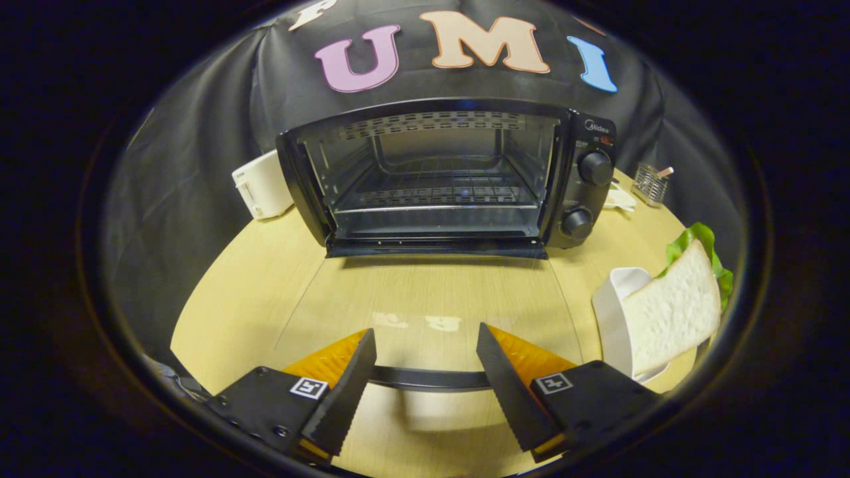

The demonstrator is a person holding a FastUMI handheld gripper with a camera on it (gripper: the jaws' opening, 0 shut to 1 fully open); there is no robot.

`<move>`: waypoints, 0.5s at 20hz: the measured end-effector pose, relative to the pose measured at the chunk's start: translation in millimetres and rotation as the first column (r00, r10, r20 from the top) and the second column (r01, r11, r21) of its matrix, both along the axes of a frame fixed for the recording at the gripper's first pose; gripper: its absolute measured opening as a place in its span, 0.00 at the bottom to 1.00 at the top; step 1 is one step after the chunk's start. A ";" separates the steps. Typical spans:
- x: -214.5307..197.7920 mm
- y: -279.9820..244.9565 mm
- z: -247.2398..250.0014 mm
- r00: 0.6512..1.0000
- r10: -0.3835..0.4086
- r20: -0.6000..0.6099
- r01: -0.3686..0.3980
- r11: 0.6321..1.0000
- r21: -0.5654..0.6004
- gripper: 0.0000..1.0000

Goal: Open the toaster oven, put the food inside, and close the toaster oven door.

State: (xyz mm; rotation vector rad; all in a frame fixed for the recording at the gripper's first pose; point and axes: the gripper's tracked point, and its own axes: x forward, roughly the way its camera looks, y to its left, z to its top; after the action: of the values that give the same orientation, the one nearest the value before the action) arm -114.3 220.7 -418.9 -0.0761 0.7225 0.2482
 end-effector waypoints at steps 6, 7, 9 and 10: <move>0.5 1.0 -0.2 1.000 0.019 0.001 -0.019 1.000 0.002 0.97; 0.8 1.2 0.8 1.000 0.021 -0.004 -0.021 1.000 0.008 0.97; 3.2 0.4 5.7 1.000 0.014 -0.022 -0.013 0.999 0.040 0.97; 3.9 1.5 9.2 0.999 0.004 -0.040 -0.001 0.997 0.076 0.97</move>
State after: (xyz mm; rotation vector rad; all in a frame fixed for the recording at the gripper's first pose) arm -110.4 222.3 -409.6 -0.0003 0.7518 0.2802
